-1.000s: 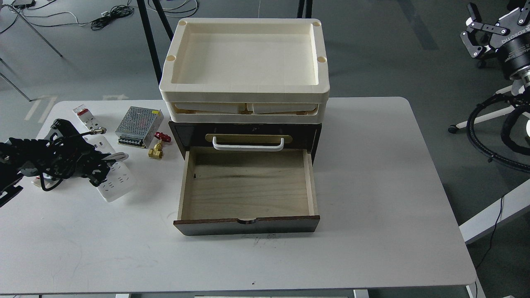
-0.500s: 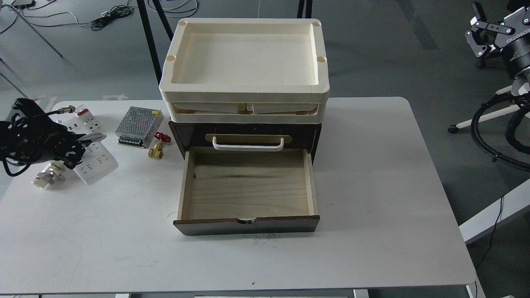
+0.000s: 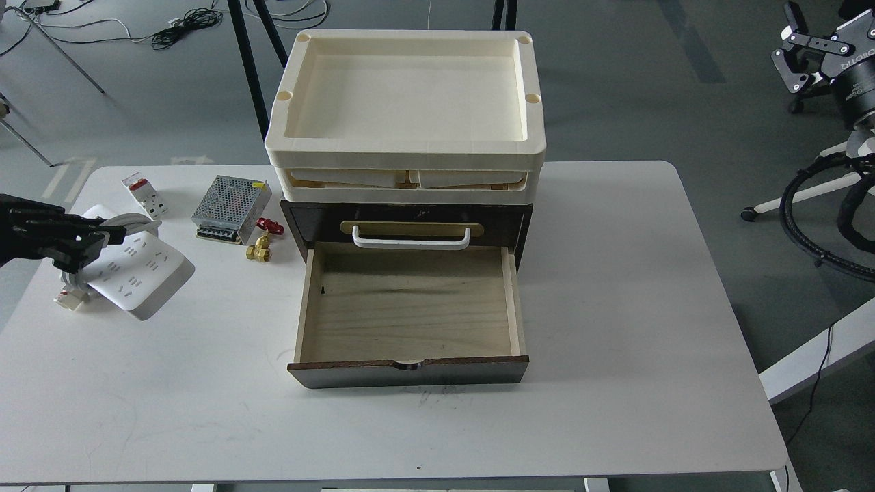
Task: Put charging cable into cabinet
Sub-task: 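Lift the power strip and carry it toward the open drawer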
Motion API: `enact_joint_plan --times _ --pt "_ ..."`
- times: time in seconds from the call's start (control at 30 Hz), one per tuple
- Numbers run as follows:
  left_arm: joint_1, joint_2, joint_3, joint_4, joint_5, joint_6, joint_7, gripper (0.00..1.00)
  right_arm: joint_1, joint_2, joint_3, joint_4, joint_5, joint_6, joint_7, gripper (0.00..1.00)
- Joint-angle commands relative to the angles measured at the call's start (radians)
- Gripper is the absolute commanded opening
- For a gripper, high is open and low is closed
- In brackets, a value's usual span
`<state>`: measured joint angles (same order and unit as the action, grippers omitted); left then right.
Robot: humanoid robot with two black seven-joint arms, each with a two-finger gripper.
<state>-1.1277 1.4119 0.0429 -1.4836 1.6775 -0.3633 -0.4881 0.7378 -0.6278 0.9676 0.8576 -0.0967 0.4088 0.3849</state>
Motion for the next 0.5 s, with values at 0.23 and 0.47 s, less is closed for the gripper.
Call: enact_joint_plan --times 0.23,0.47 --pt "0.054 0.033 0.009 -0.214 -0.545 -0.097 -0.001 0.00 0.008 -0.026 0.020 -0.008 0.000 0.007 0.000 0.99" --pt "0.065 -0.122 0.000 -0.213 -0.804 -0.083 -0.001 0.00 0.003 -0.015 0.019 -0.040 -0.002 0.010 0.000 0.99"
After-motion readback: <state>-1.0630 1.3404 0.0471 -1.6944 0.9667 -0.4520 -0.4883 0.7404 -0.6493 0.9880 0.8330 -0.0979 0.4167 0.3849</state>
